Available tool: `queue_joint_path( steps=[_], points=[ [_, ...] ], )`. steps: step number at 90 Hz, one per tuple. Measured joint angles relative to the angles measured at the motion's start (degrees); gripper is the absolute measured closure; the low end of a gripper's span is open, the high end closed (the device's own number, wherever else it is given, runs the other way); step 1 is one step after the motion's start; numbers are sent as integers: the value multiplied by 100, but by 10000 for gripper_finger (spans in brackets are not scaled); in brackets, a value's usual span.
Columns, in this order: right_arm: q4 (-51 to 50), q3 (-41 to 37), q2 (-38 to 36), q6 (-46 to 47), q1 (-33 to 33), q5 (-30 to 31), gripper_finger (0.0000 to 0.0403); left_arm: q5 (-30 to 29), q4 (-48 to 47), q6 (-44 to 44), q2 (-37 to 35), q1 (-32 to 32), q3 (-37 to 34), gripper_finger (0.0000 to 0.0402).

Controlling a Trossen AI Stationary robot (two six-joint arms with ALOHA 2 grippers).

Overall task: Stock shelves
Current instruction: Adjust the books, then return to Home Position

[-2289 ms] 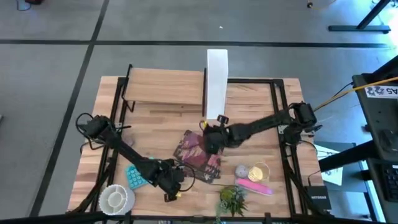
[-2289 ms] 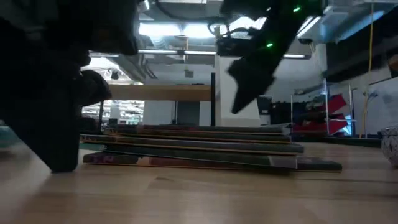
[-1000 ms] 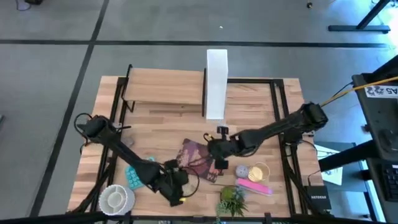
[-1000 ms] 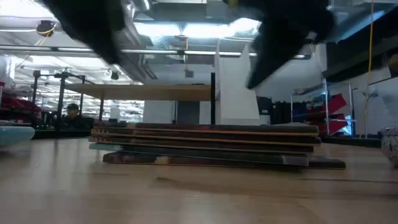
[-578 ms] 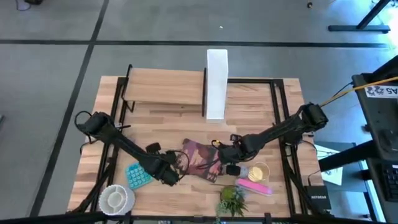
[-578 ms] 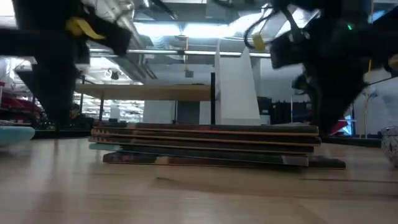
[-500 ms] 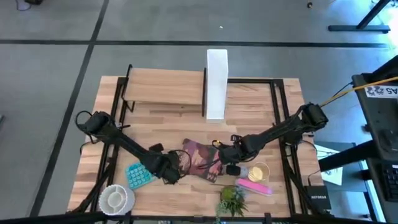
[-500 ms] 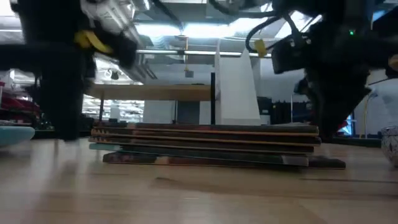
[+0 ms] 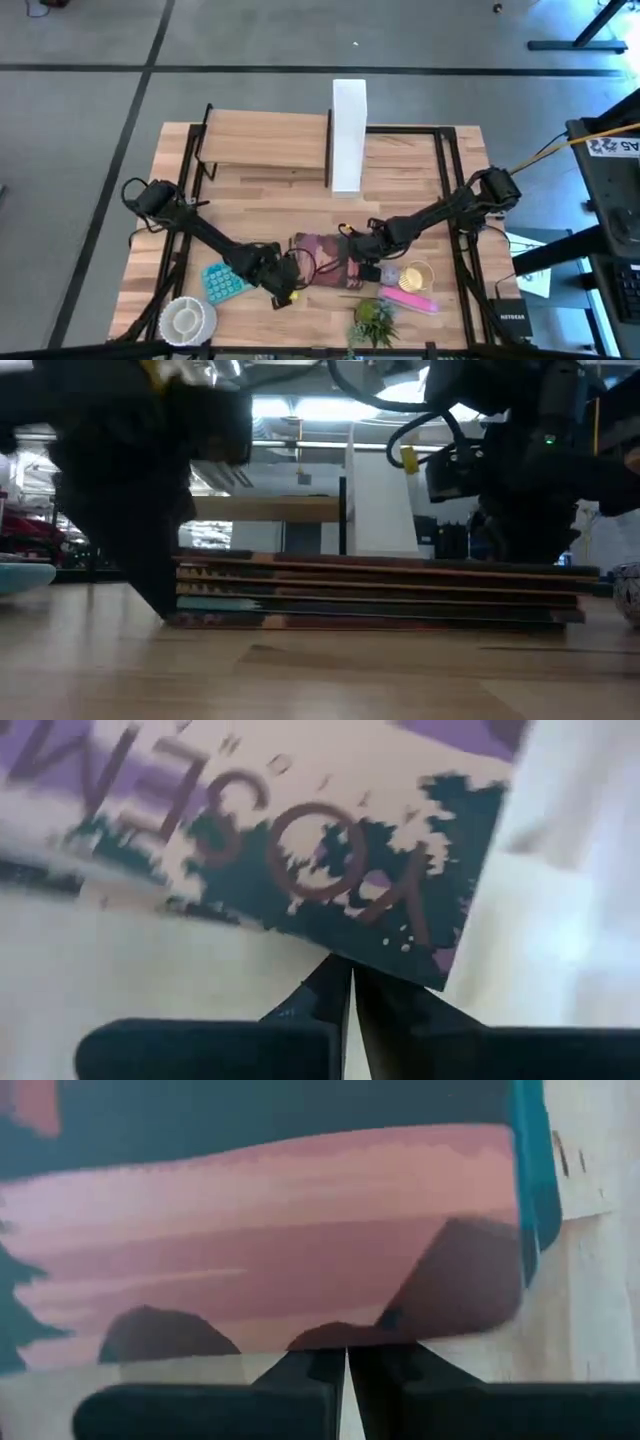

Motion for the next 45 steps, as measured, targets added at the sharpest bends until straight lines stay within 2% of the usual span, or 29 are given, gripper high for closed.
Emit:
queue_joint_path(
  steps=[7, 15, 32, 45],
  points=[
    [-3, 94, -1, -11, -30, 477, 403, 6, 26, 3, 6, -17, 0, 401],
    [-97, 197, -33, -14, -37, 673, 403, -94, -77, -123, 3, -26, 0, 401],
    [-930, 527, -46, 125, -15, 720, 403, -121, -541, -527, -87, -79, 13, 401],
    [-1266, 494, -46, 162, -17, 435, 403, -86, -710, -877, -78, -160, 11, 401]
  ],
)
